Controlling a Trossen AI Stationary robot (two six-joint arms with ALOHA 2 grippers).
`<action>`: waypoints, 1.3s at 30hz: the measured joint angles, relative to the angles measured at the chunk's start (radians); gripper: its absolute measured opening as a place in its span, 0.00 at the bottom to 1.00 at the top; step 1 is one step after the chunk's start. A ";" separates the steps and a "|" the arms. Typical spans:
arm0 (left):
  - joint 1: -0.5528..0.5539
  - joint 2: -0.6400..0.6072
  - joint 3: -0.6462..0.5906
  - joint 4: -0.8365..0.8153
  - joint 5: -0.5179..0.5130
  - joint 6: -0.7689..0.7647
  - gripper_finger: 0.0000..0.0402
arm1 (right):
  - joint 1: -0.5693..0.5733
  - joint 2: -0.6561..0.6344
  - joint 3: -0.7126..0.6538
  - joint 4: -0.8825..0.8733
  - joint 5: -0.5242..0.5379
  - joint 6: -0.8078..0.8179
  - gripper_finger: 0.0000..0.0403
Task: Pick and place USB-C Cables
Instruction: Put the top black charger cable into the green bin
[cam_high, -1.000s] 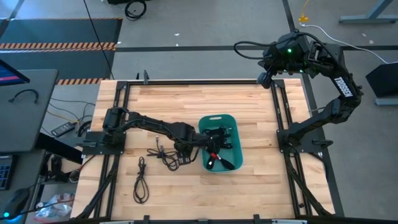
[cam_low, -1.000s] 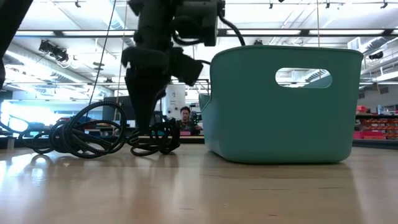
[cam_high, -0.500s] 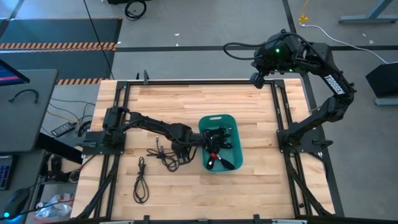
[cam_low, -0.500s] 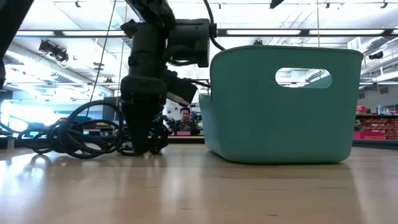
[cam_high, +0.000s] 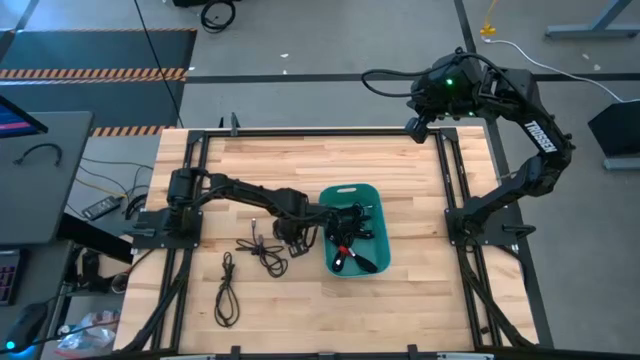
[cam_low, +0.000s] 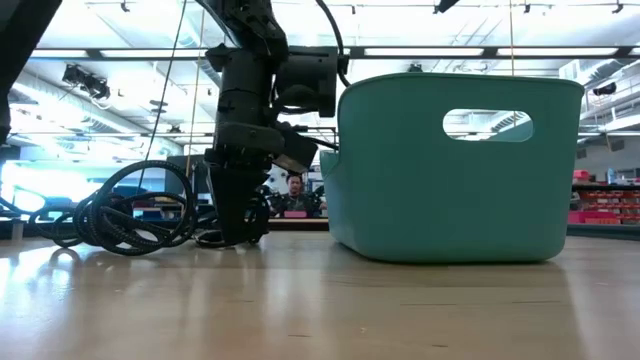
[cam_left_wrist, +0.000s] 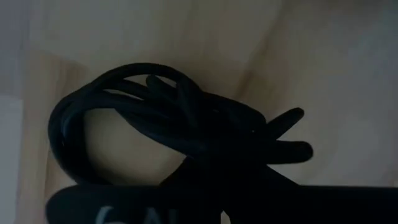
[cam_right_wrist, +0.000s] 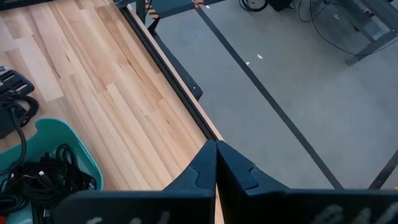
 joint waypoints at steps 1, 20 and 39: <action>0.000 0.000 0.009 -0.025 0.004 0.000 0.06 | 0.000 0.000 0.000 0.000 0.000 0.000 0.02; -0.038 -0.125 0.627 -0.230 -0.077 0.084 0.06 | 0.000 0.000 0.000 -0.016 -0.002 -0.009 0.02; -0.068 0.050 0.732 0.114 0.048 0.171 0.05 | 0.000 0.000 0.000 -0.018 -0.001 -0.010 0.02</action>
